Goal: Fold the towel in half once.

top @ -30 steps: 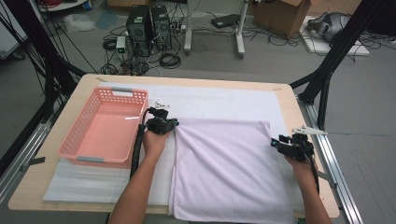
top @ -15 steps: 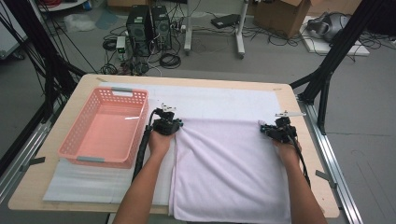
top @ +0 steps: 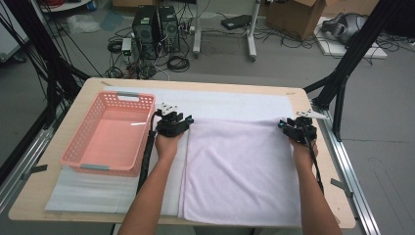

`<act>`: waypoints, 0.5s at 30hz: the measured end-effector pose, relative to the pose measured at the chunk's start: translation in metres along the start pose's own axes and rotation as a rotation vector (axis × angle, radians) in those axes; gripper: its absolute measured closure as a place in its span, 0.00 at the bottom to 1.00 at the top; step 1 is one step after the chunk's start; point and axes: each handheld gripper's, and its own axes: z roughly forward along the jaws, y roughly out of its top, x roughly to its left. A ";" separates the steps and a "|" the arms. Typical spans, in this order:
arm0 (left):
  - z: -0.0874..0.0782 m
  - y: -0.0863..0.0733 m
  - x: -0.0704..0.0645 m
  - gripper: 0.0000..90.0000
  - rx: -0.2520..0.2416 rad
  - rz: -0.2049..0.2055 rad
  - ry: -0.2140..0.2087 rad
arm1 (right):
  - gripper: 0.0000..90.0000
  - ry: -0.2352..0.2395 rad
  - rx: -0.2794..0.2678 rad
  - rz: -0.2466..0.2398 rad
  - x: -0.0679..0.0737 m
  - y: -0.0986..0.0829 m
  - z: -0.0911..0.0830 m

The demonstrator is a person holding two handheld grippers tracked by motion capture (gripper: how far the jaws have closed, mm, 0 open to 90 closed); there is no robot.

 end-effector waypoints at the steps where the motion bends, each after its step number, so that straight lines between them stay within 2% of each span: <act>1: 0.000 -0.002 0.000 0.61 0.028 0.019 -0.013 | 0.64 0.010 0.001 0.024 -0.002 0.000 -0.001; 4: 0.002 -0.006 0.000 0.61 0.110 -0.008 -0.050 | 0.64 0.029 0.022 0.015 -0.007 0.001 -0.005; 6: 0.004 -0.010 -0.002 0.67 0.156 0.004 -0.090 | 0.65 0.036 0.059 -0.005 -0.008 0.001 -0.008; 8: 0.007 -0.013 -0.007 0.76 0.196 0.031 -0.109 | 0.63 0.047 0.083 -0.019 -0.009 0.001 -0.011; 10: 0.007 -0.014 -0.013 0.83 0.200 0.070 -0.071 | 0.63 0.054 0.077 -0.021 -0.011 0.001 -0.016; 11: 0.007 -0.013 -0.014 0.93 0.201 0.084 -0.066 | 0.63 0.058 0.074 -0.016 -0.011 0.001 -0.018; 13: 0.007 -0.012 -0.016 0.97 0.193 0.120 -0.022 | 0.63 0.062 0.073 -0.027 -0.010 0.001 -0.020; 15: 0.007 -0.011 -0.013 0.97 0.167 0.103 0.021 | 0.63 0.073 0.077 -0.029 -0.008 -0.001 -0.022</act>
